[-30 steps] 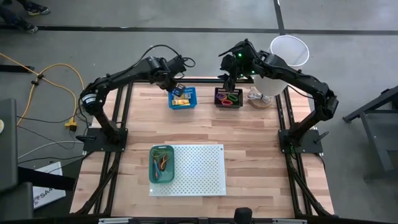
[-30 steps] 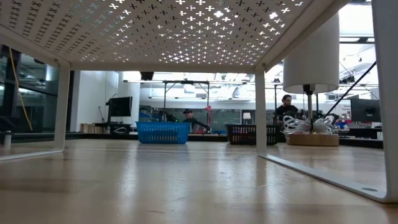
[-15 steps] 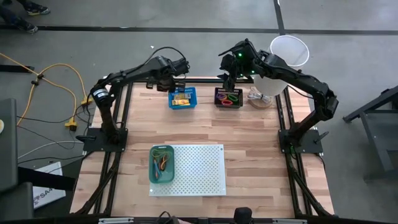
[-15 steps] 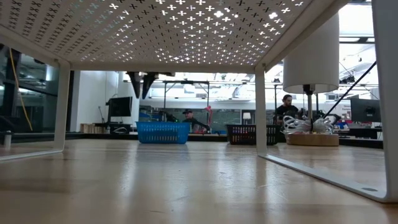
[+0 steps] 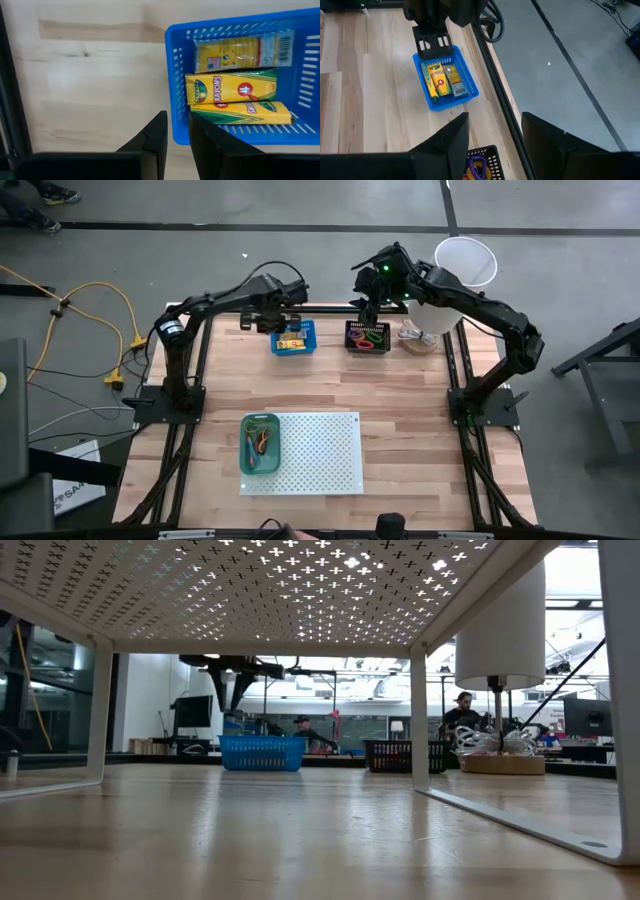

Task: Pick & Place Office Desk Supplies
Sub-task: Put the blue bin on the shelf

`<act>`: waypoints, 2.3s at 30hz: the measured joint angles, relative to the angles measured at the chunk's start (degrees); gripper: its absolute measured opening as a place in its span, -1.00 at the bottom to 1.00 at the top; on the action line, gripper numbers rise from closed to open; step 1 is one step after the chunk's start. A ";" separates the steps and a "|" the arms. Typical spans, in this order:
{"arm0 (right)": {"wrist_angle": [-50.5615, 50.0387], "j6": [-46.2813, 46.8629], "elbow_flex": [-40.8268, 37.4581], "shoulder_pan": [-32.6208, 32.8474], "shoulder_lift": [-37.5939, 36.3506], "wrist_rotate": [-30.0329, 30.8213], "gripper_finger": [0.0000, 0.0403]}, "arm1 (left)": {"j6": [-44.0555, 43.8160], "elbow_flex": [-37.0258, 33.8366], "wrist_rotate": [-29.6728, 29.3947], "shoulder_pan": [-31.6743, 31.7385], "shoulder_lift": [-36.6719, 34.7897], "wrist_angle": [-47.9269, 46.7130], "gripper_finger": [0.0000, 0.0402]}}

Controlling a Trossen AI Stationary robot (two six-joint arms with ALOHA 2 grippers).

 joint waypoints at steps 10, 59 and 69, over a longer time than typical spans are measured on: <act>0.01 0.01 0.00 0.00 0.00 0.00 -0.16 | -6.90 -0.02 1.06 -0.20 0.95 -0.96 -0.65; -0.01 -0.01 0.00 0.00 0.00 0.00 -0.16 | 2.11 -0.86 6.88 2.57 0.25 -1.38 -0.34; -0.01 0.01 0.00 0.00 0.00 0.00 -0.16 | 1.50 -7.19 8.30 2.57 0.32 7.70 -0.33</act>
